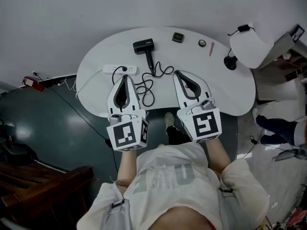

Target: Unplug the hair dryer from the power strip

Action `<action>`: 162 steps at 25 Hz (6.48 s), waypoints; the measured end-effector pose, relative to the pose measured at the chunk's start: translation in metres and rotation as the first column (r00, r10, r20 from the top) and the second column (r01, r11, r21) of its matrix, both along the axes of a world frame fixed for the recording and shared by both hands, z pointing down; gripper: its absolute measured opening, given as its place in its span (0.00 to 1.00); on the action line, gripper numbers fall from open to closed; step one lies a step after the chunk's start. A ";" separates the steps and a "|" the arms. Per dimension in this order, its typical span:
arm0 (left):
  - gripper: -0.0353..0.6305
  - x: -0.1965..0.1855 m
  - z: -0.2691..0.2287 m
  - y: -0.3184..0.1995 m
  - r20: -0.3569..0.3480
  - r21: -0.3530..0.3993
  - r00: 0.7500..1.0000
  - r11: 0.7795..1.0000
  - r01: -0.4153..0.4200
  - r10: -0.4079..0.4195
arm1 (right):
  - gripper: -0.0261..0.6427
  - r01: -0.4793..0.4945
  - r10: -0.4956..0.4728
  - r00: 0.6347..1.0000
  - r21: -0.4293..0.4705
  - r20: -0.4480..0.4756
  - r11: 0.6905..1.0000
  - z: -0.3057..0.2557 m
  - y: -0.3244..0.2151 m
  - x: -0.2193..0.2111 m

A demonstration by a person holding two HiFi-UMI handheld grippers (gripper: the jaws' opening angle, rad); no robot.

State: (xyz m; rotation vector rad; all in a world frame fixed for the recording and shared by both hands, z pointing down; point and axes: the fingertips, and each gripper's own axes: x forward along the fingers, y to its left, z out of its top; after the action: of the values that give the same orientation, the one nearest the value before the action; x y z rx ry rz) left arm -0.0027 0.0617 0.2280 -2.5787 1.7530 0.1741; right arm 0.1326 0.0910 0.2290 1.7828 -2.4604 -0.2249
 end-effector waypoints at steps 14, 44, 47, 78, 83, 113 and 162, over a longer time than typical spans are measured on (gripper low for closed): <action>0.07 0.055 -0.032 -0.118 0.013 0.035 0.998 0.998 0.057 -0.058 | 0.07 0.148 -0.149 0.988 0.029 0.042 0.989 -0.012 -0.130 0.037; 0.07 -0.001 -0.032 -0.182 0.035 0.021 0.998 0.998 0.060 -0.061 | 0.07 0.284 -0.281 0.957 -0.028 0.077 0.958 -0.014 -0.194 -0.040; 0.07 -0.031 -0.028 -0.187 0.032 0.014 0.993 0.993 0.115 -0.116 | 0.07 0.321 -0.317 0.946 -0.042 0.072 0.946 -0.007 -0.202 -0.063; 0.39 -0.112 0.067 -0.233 0.382 -0.176 0.900 0.972 -0.152 0.210 | 0.07 0.451 -0.451 0.891 -0.189 0.047 0.872 0.046 -0.231 -0.160; 0.41 -0.104 0.164 -0.233 0.600 -0.493 0.537 0.802 -0.337 0.594 | 0.07 0.419 -0.421 0.906 -0.211 0.036 0.883 0.052 -0.228 -0.155; 0.45 -0.084 0.343 -0.216 0.449 -0.890 -0.368 0.371 -0.265 0.814 | 0.07 0.278 -0.295 0.955 -0.335 -0.001 0.900 0.106 -0.214 -0.131; 0.45 -0.079 0.349 -0.215 0.340 -0.923 -0.307 0.254 -0.288 0.889 | 0.17 0.466 -0.624 0.773 -0.772 0.117 0.432 0.302 -0.245 -0.188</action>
State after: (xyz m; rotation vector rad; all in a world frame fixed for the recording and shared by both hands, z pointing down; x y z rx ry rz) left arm -0.0821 -0.1537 0.5775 -2.3282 -0.4506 -1.7636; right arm -0.0553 -0.1539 0.5306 0.5296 -2.3301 0.5450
